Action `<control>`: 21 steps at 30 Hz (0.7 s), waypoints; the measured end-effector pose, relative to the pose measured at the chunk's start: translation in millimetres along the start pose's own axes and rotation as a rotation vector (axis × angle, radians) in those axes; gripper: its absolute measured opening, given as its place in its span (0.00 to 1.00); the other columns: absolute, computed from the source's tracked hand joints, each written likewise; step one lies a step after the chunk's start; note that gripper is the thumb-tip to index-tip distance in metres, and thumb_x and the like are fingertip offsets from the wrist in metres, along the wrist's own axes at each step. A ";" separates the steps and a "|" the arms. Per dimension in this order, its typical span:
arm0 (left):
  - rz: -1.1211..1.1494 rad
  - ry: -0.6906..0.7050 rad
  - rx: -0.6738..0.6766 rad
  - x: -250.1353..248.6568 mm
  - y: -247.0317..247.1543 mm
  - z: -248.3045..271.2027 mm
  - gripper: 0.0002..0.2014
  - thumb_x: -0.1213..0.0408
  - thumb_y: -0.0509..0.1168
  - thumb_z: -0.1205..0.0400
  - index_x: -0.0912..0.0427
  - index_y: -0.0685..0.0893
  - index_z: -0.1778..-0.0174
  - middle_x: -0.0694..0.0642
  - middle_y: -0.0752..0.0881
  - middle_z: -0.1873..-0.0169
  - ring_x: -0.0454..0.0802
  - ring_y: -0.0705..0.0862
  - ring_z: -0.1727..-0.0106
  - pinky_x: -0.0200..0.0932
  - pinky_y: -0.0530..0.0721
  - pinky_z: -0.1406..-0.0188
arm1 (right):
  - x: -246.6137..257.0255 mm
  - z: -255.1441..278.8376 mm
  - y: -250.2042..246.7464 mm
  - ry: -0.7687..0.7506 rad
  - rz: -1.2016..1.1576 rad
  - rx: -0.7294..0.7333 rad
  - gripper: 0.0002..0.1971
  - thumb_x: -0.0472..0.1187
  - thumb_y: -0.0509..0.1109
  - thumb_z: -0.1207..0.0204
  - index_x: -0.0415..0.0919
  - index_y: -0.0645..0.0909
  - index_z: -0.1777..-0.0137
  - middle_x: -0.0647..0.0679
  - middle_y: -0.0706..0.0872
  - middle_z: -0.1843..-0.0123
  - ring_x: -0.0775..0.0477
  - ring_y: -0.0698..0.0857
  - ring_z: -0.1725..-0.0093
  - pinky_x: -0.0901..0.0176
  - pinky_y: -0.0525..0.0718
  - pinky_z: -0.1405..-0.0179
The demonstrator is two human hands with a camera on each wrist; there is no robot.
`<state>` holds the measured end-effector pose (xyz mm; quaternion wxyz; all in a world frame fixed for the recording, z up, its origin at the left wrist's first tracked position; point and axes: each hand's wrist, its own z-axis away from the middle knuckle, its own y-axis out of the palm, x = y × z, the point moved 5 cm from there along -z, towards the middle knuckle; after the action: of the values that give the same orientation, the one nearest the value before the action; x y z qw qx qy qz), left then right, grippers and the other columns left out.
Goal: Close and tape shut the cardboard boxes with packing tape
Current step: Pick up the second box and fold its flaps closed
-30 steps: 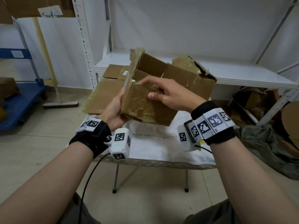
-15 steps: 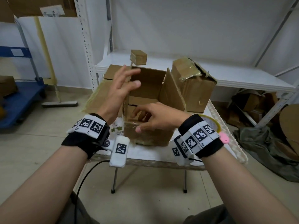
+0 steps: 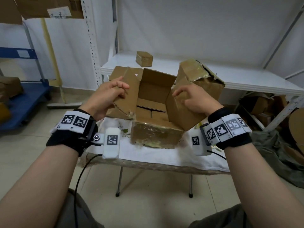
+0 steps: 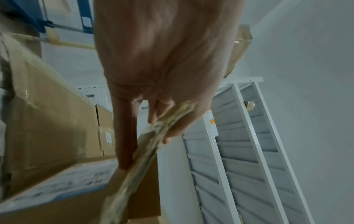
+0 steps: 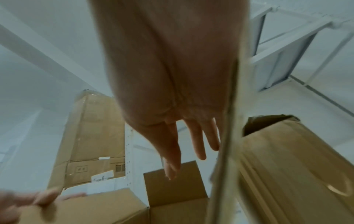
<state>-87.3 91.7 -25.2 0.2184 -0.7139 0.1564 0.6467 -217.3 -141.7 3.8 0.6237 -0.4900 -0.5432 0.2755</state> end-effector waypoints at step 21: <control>-0.734 -0.043 0.319 7.5 34.1 14.2 0.40 0.27 0.71 0.36 0.36 0.77 0.27 0.46 0.73 0.27 0.48 0.73 0.29 0.51 0.73 0.33 | -15.2 -2.5 27.6 0.065 -0.042 0.263 0.33 0.52 0.75 0.20 0.55 0.67 0.17 0.43 0.68 0.18 0.42 0.72 0.23 0.52 0.72 0.29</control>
<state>-115.8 70.3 -37.3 0.5462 -0.6659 -0.0150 0.5080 -213.7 -145.7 -27.4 0.7055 -0.4011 -0.4918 0.3153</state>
